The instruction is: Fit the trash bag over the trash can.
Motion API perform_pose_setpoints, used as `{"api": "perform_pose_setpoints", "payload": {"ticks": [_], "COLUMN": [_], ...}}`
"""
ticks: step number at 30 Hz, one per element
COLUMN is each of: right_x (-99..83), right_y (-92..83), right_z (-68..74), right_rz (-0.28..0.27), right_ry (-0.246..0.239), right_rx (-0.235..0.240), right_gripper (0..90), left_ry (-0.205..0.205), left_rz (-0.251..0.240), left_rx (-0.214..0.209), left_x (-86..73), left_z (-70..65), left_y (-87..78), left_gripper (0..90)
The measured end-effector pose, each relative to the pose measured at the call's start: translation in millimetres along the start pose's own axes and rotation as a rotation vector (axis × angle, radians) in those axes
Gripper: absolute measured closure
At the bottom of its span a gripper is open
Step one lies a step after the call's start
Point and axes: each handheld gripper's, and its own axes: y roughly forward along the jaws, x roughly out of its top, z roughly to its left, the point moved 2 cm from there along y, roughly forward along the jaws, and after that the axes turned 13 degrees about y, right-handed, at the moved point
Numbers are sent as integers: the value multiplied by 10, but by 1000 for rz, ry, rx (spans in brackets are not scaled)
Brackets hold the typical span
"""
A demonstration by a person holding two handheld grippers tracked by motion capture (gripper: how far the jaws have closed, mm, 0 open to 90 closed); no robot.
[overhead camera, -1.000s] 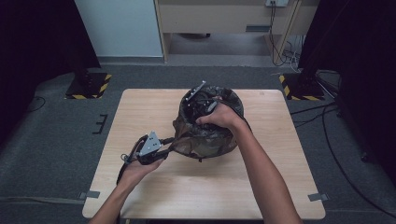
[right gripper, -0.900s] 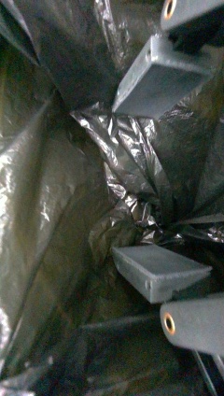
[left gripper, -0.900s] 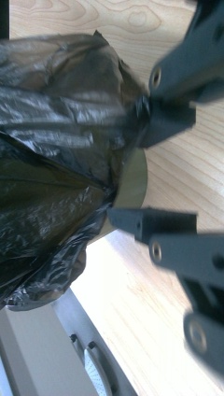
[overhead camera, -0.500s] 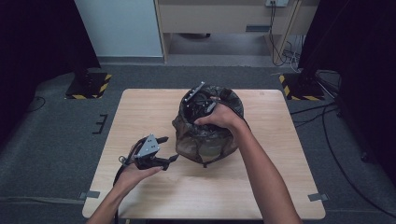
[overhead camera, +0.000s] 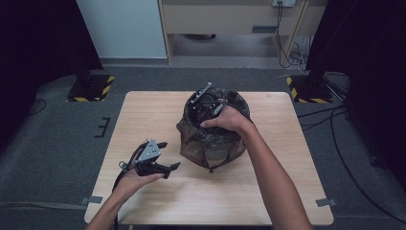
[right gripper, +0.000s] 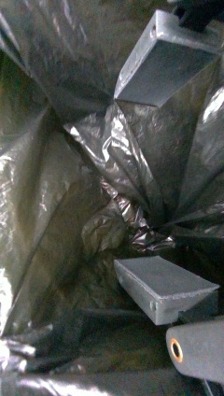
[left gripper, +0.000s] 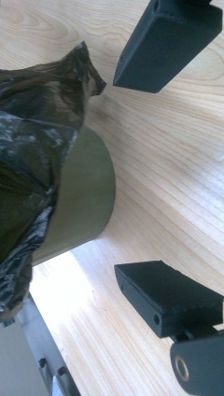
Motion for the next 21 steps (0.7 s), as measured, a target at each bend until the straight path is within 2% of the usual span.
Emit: {"api": "perform_pose_setpoints", "payload": {"ticks": [6, 9, 13, 15, 16, 19, 21], "right_x": [0, 18, 28, 42, 48, 81, 101], "right_y": [-105, -148, -202, -239, -263, -352, -427], "right_z": [-26, -64, -91, -96, -112, -131, -147], "right_rz": [-27, -51, -71, -83, -86, -120, -150], "right_ry": [11, 15, 18, 39, 23, 26, 45], "right_rx": [-17, -42, -39, -39, -47, -55, -49], "right_gripper": [169, 168, 170, 169, 168, 166, 165], "left_ry": [-15, -27, -33, -36, -43, -45, -49], "left_rz": [22, 27, 36, 39, 43, 47, 50], "left_rx": [0, 2, 8, 8, 6, 10, 10], "left_x": [-84, -113, -139, -149, -154, -165, -172], "left_z": [21, 47, 84, 100, 104, 127, 138], "left_y": [-23, -42, -71, -78, -78, -79, -76], "left_gripper": [76, 73, 68, 67, 66, 60, 58]}}
